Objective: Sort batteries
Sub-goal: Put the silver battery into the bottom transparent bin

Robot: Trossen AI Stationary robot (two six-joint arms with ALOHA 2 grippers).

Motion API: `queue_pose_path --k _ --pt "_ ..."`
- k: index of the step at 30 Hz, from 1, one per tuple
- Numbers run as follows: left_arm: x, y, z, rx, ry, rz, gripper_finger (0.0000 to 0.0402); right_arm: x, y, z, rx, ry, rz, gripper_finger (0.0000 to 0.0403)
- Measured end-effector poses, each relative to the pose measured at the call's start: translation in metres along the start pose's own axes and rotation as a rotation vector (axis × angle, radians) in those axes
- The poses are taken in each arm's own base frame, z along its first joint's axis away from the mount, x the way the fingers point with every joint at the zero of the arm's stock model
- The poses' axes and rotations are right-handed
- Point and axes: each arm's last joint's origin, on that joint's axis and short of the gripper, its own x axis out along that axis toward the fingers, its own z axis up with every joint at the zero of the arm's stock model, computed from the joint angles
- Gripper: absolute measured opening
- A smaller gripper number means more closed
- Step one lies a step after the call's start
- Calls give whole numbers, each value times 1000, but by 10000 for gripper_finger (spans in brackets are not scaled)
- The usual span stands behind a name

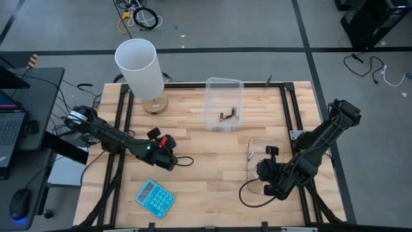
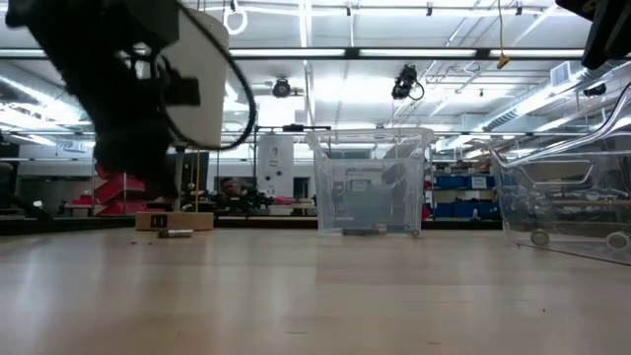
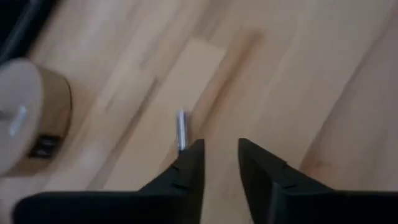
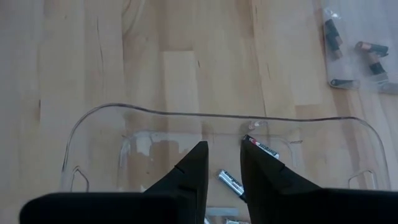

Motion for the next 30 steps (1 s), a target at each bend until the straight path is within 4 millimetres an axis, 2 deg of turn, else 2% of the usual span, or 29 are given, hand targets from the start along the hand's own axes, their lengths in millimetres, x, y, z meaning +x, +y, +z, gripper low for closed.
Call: queue_pose_path --k 5,9,16,24,27,30 --pt "19 1 -22 38 -28 -26 149 0 0 0 1 -1 1 80" --pt "32 0 -35 104 -109 -77 158 0 0 0 2 -1 1 80" --pt "44 7 -51 42 -196 -48 141 0 1 1 8 -8 8 80" --pt "49 11 -59 -58 -187 -77 132 0 1 1 10 -13 13 80" --pt "50 11 -62 -74 -194 -94 114 0 1 1 9 -13 13 80" --pt "50 10 -63 -81 -200 -111 78 0 1 1 9 -12 13 80"
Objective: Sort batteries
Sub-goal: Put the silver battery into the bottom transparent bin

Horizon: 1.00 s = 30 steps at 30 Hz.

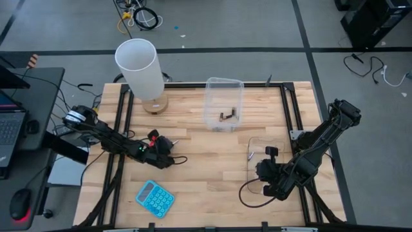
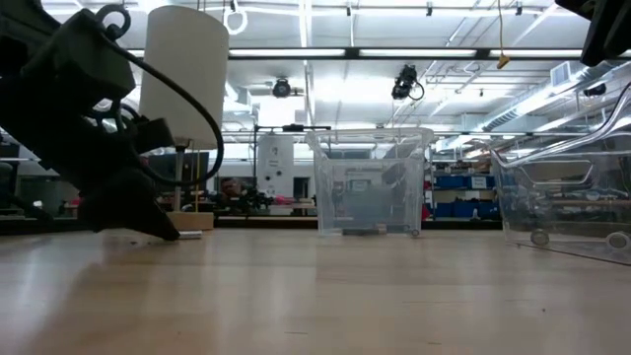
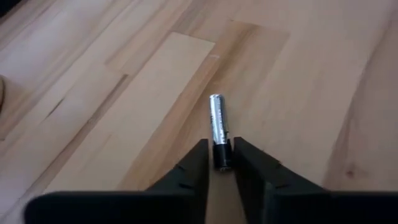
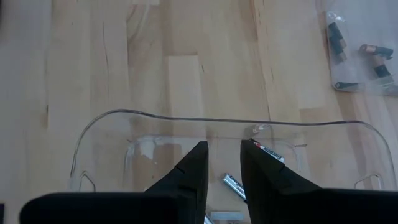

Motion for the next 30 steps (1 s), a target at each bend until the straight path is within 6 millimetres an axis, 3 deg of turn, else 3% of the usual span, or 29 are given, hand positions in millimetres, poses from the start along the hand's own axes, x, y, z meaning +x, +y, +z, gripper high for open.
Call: queue_pose_path --k 5,14,22,30 --pt "0 0 0 1 4 -6 14 0 1 1 4 -5 5 80" --pt "-2 -7 7 13 -67 -50 10 0 2 1 11 -10 12 80" --pt "-12 -26 29 32 -152 -88 1 -5 9 -3 -5 -49 27 80" --pt "-18 -37 43 197 -160 -136 2 -5 10 -2 0 -73 29 80"
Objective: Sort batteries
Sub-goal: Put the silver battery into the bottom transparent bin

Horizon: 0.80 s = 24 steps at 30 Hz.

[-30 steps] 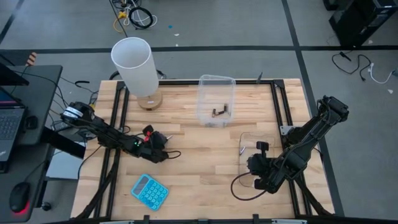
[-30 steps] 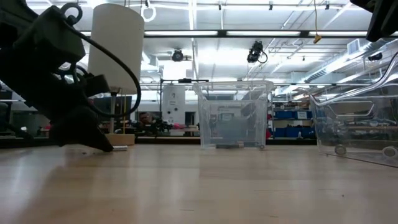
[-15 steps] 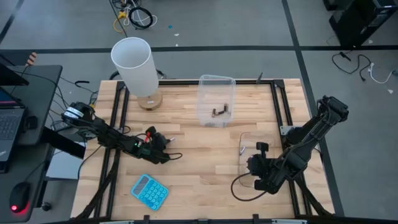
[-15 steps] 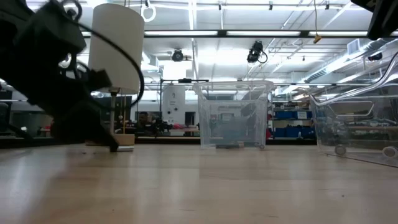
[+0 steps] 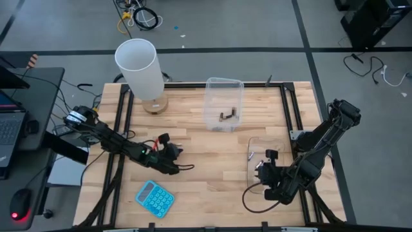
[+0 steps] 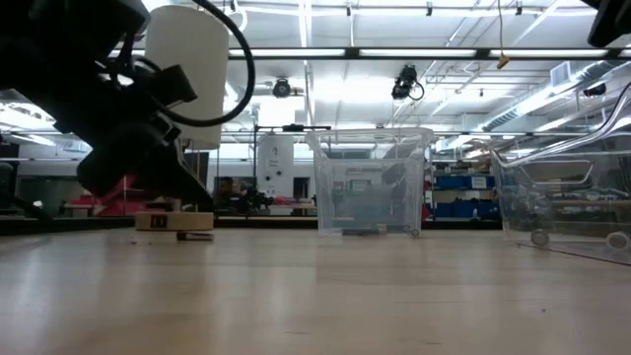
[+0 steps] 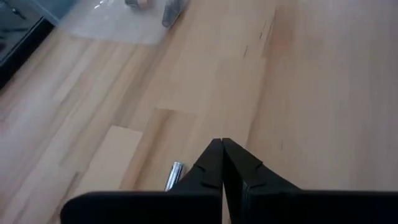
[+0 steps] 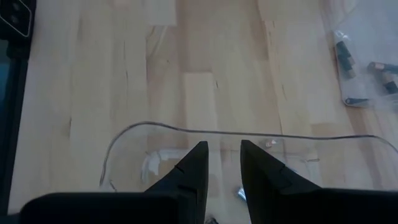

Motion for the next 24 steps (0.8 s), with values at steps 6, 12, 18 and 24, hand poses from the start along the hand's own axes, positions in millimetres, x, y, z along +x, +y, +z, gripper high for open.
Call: queue_pose_path --k 6,12,18,24 --pt "1 10 -13 120 136 63 40 0 1 1 9 -11 12 80" --pt "5 19 -20 80 192 108 103 0 2 2 4 -25 9 80" --pt "10 24 -26 131 174 91 142 0 1 3 5 -36 -1 80" --pt "15 34 -32 132 169 101 141 0 1 3 5 -37 -1 80"
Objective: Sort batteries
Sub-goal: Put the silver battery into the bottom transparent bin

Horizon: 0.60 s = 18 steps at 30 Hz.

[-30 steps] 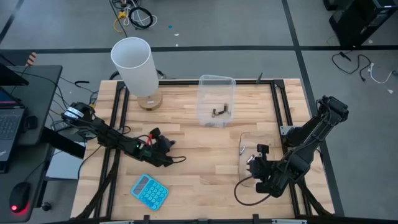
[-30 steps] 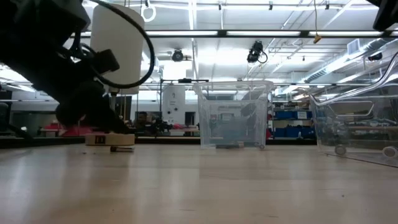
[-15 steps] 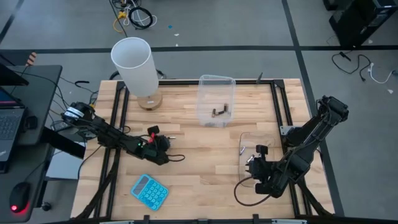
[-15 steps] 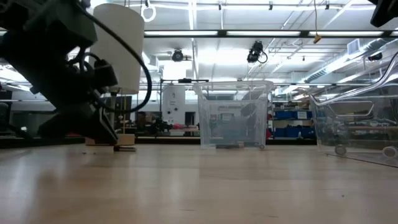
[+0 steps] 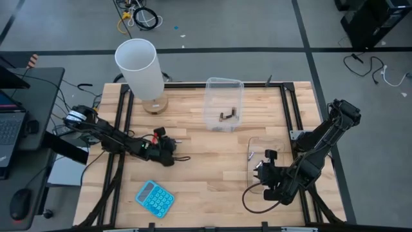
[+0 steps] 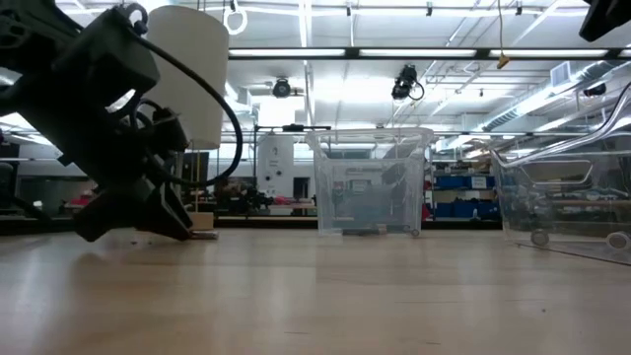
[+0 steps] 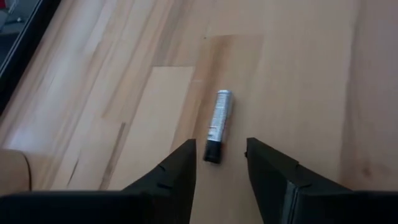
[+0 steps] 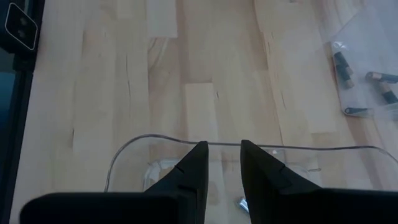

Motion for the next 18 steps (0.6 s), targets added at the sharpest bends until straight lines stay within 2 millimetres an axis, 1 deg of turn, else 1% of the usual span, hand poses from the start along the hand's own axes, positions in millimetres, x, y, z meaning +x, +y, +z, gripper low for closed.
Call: queue_pose_path --k 7,13,15,18 --pt "7 6 -9 -27 -32 -45 140 0 0 0 1 -6 -4 80" --pt "8 7 -15 -86 -24 -62 140 0 0 0 2 -8 -4 80" --pt "8 7 -17 -91 -27 -73 135 0 0 0 2 -8 -4 80" --pt "8 7 -17 -96 -30 -92 113 0 0 0 3 -8 -4 80"
